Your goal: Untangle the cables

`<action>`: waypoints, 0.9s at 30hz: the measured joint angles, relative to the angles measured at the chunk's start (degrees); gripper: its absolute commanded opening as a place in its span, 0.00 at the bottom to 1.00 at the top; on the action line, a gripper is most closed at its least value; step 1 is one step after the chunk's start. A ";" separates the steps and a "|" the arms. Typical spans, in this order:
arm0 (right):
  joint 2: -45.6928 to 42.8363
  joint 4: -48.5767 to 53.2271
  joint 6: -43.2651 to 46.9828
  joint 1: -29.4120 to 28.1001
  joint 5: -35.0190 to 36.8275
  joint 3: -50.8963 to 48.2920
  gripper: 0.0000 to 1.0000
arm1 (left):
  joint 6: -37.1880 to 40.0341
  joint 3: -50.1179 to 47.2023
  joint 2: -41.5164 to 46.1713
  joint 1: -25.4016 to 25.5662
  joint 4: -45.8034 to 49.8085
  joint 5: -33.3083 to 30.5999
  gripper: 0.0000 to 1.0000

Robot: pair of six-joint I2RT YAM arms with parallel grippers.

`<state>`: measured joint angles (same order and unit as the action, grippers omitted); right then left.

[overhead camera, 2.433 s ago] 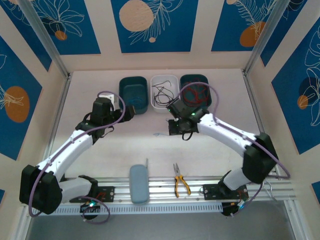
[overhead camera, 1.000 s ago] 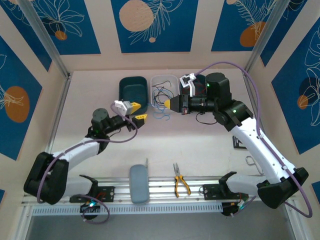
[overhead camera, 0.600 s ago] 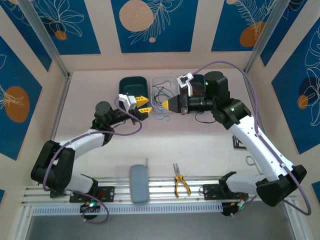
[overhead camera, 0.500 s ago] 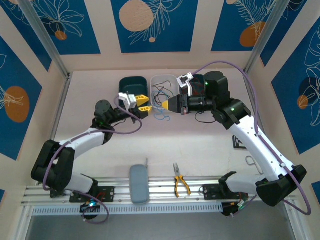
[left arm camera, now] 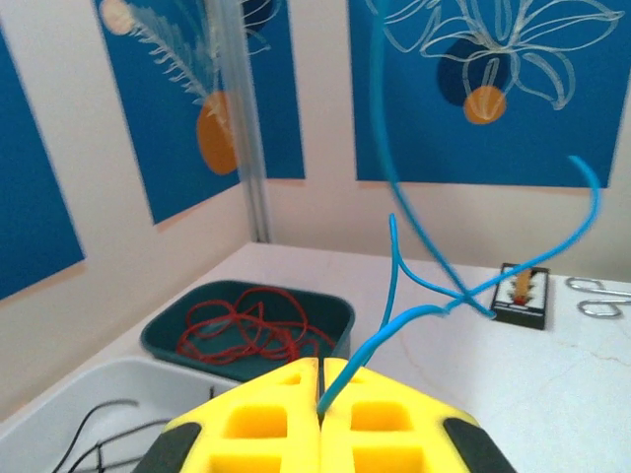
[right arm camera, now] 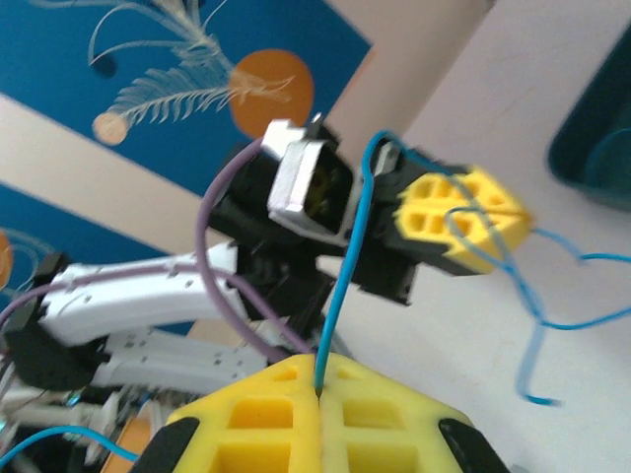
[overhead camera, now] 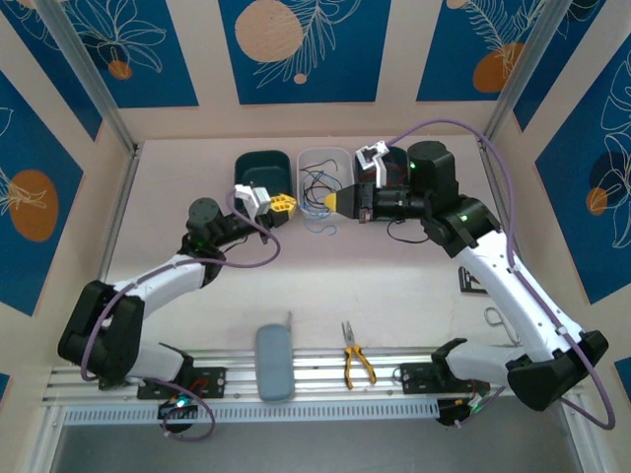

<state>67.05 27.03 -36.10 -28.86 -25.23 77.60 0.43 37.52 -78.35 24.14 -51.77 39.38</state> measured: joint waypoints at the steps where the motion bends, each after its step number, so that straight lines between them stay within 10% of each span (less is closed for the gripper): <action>1: -1.05 0.63 -0.04 0.55 2.45 -0.17 0.00 | 0.15 -0.90 1.07 0.00 0.90 -1.11 0.00; 14: -7.48 5.90 -2.97 5.33 22.97 -2.64 0.00 | 1.53 -6.32 12.15 0.00 14.88 -20.72 0.00; 19: -3.96 5.86 -2.97 5.38 22.23 -2.29 0.00 | 0.94 -6.32 12.72 0.00 17.53 -22.99 0.31; 27: 12.44 8.20 2.71 4.17 19.23 12.66 0.00 | -1.55 -6.25 16.74 0.00 24.22 -25.07 0.46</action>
<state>79.48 35.22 -33.39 -24.69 -6.00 90.26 -1.13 31.27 -61.60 24.14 -27.55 14.31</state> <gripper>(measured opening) 0.047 0.423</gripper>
